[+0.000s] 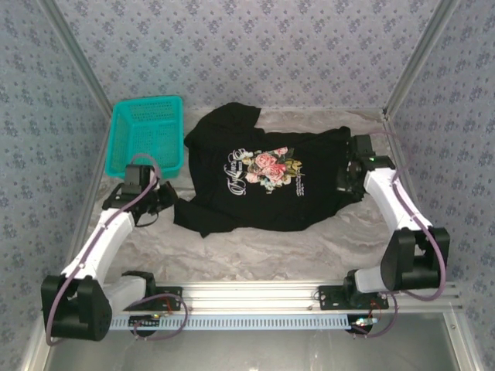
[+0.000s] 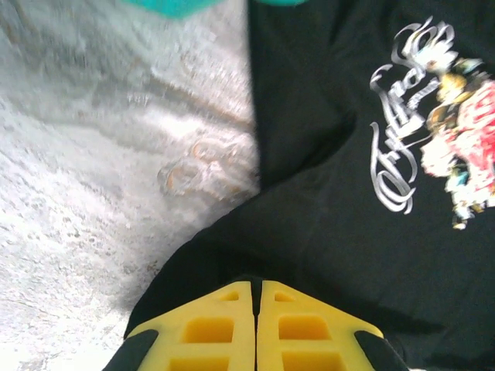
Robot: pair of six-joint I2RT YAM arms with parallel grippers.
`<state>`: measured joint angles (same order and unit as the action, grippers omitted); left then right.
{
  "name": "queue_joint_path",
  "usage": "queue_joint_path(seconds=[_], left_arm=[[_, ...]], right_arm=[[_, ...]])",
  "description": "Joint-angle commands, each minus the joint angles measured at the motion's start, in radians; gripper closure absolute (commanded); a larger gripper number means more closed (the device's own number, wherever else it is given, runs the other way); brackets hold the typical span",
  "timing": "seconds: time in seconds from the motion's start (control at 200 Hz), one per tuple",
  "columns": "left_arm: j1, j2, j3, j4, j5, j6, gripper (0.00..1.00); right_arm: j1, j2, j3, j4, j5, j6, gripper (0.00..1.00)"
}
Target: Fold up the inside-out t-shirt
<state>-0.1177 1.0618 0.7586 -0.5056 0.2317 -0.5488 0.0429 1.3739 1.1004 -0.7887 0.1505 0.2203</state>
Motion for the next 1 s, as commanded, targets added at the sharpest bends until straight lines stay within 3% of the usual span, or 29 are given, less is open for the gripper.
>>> queue_joint_path(seconds=[0.0, 0.235, 0.41, 0.605, 0.735, 0.994], left_arm=[[-0.002, -0.046, 0.091, -0.094, -0.036, 0.032, 0.99], [0.002, -0.142, 0.288, -0.068, -0.114, 0.036, 1.00], [0.003, -0.218, 0.496, -0.052, -0.232, 0.066, 1.00], [0.004, -0.291, 0.734, -0.082, -0.254, 0.091, 1.00], [0.004, -0.320, 0.940, -0.104, -0.346, 0.124, 1.00], [0.004, -0.061, 1.538, -0.295, -0.396, 0.223, 1.00]], right_arm=[[-0.029, -0.082, 0.054, -0.003, 0.010, 0.009, 0.99], [-0.079, -0.274, 0.083, 0.182, -0.083, 0.020, 1.00], [-0.109, -0.398, 0.228, 0.255, -0.101, 0.030, 1.00], [-0.111, -0.499, 0.467, 0.138, -0.142, 0.025, 1.00], [-0.111, -0.538, 0.676, 0.039, -0.117, 0.013, 1.00], [-0.105, -0.463, 1.102, -0.122, -0.011, -0.052, 1.00]])
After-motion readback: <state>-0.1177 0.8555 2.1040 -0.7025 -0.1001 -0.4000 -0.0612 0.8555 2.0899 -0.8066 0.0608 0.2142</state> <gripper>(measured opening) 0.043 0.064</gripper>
